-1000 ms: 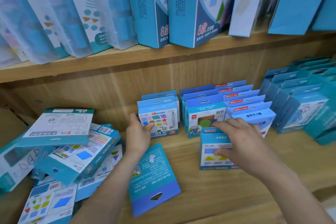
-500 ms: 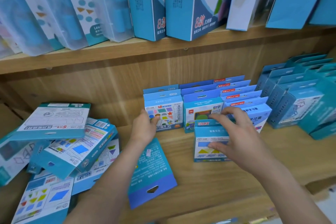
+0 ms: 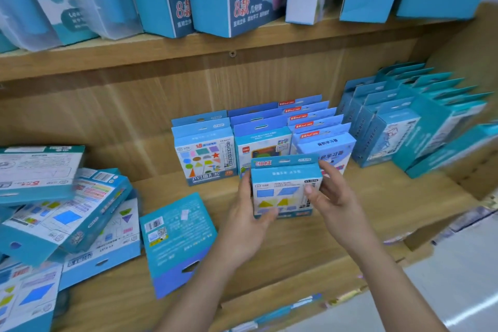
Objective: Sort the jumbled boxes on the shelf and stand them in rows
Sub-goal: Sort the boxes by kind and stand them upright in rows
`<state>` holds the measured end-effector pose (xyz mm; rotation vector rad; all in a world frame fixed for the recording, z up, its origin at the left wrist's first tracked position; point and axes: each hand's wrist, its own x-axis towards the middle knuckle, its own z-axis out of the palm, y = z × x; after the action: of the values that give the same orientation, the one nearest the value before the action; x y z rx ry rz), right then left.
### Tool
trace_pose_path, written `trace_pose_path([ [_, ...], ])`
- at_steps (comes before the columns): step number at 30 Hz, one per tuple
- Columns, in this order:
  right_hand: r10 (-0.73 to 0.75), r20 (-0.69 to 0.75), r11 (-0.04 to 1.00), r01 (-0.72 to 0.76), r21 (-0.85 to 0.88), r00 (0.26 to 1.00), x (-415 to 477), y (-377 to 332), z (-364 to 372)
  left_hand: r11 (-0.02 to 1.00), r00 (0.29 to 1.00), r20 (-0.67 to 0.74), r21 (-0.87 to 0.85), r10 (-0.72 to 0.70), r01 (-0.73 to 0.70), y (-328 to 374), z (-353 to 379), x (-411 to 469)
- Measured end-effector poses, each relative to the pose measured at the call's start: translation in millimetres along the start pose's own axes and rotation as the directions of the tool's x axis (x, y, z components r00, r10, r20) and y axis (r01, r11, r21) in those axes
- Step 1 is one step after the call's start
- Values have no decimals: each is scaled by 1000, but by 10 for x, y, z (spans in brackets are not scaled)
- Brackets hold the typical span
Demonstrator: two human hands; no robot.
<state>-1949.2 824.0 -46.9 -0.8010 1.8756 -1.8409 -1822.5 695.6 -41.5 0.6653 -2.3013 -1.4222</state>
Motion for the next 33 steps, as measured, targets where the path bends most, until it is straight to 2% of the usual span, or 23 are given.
trace_pose_path([
  [3,18,-89,1000,-19,-19,996,-18,-15,6,997,993,-102,-45,-59,55,-55,17,105],
  [6,122,-193,993,-117,34,974,-40,-105,-22,963,990,-19,-236,-138,130,-22,4,31],
  [10,202,-184,979,-193,68,962,-88,-172,-11,875,979,27,-444,-202,193,54,4,-112],
  [14,273,-137,955,-252,156,952,-153,-184,24,859,983,47,-480,-180,180,79,-82,-231],
  [15,269,-127,956,-248,158,955,-174,-186,33,899,989,29,-412,-146,145,58,-124,-279],
  [16,252,-118,961,-234,146,961,-193,-181,38,959,995,-17,-267,-99,91,21,-186,-337],
  [17,227,-117,969,-212,125,967,-208,-175,41,1000,995,-99,-22,-21,19,-41,-269,-386],
  [18,203,-121,976,-192,100,972,-219,-164,36,953,983,-160,300,93,-42,-126,-368,-437],
  [19,182,-125,982,-173,77,975,-231,-162,28,819,968,-161,570,195,-70,-249,-454,-480],
  [20,163,-132,986,-156,58,978,-237,-150,16,691,968,-140,721,206,-43,-384,-526,-540],
  [21,150,-140,988,-144,51,979,-245,-140,5,595,983,-133,803,130,30,-506,-585,-602],
  [23,132,-168,991,-124,58,977,-260,-119,-16,483,991,-111,866,-74,133,-653,-650,-724],
  [24,121,-187,991,-110,71,975,-268,-111,-22,471,993,-89,875,-81,117,-718,-655,-769],
  [26,103,-210,992,-86,89,972,-280,-84,-18,444,998,-64,894,-18,66,-779,-642,-796],
  [30,87,-220,992,-64,109,972,-325,-36,64,413,985,-105,910,140,39,-756,-673,-781],
  [32,81,-220,990,-54,129,972,-356,0,96,462,965,-106,887,241,-18,-729,-758,-840],
  [33,70,-217,990,-41,137,974,-368,15,104,538,954,-132,842,269,-35,-660,-829,-883],
])
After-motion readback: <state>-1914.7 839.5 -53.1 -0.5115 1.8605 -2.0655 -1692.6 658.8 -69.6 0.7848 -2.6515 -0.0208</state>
